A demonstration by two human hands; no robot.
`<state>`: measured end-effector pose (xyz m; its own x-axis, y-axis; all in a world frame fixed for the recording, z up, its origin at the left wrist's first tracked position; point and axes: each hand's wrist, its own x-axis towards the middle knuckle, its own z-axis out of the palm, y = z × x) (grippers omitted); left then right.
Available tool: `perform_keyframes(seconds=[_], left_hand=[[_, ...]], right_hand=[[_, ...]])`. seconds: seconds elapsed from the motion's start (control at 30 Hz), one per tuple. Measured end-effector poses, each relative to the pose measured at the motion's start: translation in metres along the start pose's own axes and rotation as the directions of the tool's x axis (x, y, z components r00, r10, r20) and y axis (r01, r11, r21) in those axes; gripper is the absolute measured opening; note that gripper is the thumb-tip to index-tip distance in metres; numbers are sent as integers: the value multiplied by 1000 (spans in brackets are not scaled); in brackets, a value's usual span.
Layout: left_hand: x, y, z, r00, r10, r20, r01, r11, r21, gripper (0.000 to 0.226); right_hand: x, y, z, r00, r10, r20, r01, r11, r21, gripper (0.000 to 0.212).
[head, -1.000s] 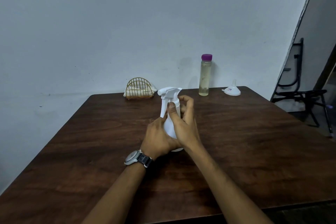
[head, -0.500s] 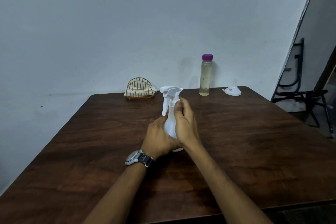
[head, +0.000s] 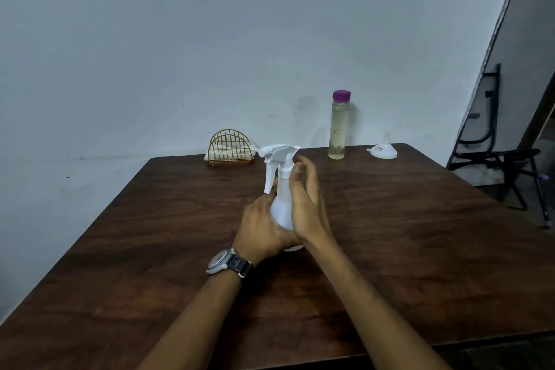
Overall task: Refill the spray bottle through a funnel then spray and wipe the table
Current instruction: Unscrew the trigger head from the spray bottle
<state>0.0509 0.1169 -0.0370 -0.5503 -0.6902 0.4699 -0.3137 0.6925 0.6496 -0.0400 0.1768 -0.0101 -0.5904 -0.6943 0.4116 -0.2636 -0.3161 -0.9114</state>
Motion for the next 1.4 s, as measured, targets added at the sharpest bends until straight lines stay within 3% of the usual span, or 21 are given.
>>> perform_keyframes(seconds=[0.13, 0.23, 0.43, 0.57, 0.73, 0.83, 0.97, 1.17, 1.4], left_hand=[[-2, 2, -1, 1000, 2, 10, -2, 1000, 1, 71], [-2, 3, -2, 1000, -17, 7, 17, 1000, -20, 71], [-2, 5, -2, 1000, -12, 17, 12, 1000, 3, 67], [-1, 7, -3, 1000, -25, 15, 25, 999, 32, 72], [-3, 6, -4, 999, -44, 15, 44, 999, -11, 70], [-2, 2, -2, 999, -38, 11, 38, 999, -11, 68], [-2, 4, -2, 1000, 3, 20, -3, 1000, 20, 73], [-4, 8, -5, 1000, 5, 28, -4, 1000, -15, 70], [-2, 5, -3, 999, 10, 33, -10, 1000, -4, 70]], right_hand=[[1, -2, 0, 1000, 8, -1, -8, 999, -37, 13], [3, 2, 1, 999, 38, -26, -38, 999, -1, 31], [-1, -1, 1, 1000, -13, 7, 14, 999, -47, 14], [1, 0, 1, 1000, 18, -14, -18, 1000, 3, 28], [0, 0, 1, 1000, 13, 10, -13, 999, -31, 11], [2, -1, 2, 1000, 18, -15, -17, 999, 31, 31], [-1, -1, -1, 1000, 3, 22, -3, 1000, 0, 10], [1, 0, 0, 1000, -12, -17, 12, 1000, 0, 23], [2, -2, 0, 1000, -27, -10, 27, 999, -37, 18]])
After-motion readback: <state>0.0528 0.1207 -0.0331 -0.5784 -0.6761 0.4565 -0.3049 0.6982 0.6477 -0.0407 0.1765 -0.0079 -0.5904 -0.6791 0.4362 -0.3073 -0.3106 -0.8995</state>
